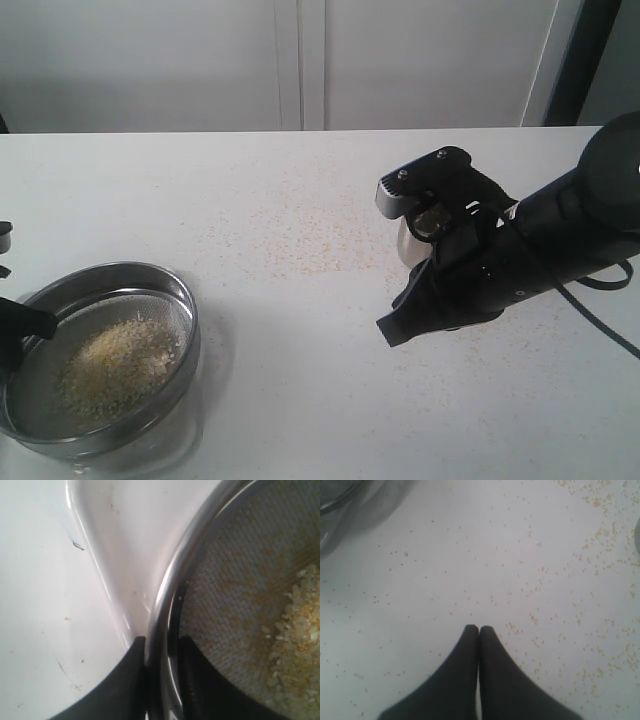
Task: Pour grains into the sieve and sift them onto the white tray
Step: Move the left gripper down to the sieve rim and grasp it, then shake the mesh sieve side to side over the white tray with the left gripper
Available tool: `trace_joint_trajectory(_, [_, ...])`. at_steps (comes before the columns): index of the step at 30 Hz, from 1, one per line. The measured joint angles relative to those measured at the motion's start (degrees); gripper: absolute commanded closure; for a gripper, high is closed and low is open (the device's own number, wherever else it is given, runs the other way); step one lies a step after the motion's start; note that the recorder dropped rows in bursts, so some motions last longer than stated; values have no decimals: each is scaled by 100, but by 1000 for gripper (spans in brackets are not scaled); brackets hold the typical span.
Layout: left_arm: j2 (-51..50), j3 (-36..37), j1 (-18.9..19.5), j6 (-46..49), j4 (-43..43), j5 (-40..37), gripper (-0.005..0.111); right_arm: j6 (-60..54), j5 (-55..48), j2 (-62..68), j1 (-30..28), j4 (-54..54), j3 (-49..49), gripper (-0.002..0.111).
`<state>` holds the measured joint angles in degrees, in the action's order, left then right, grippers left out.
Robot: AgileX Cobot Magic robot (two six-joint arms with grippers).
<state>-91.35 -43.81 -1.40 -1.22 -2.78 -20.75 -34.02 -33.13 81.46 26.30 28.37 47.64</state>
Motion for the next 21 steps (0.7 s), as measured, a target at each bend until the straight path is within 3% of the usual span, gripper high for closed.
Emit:
trace_joint_trajectory(2, [0,0,0,0,24,0,107,0,0,0,0,0,0,108])
trace_joint_trajectory(11, [0,-19,0,-169,-61,-151,107,0,9,0,0,11,0,108])
trace_joint_trajectory(21, [0,-796,0,-321,-41,-1305,107,0,9,0,0,11,0,108])
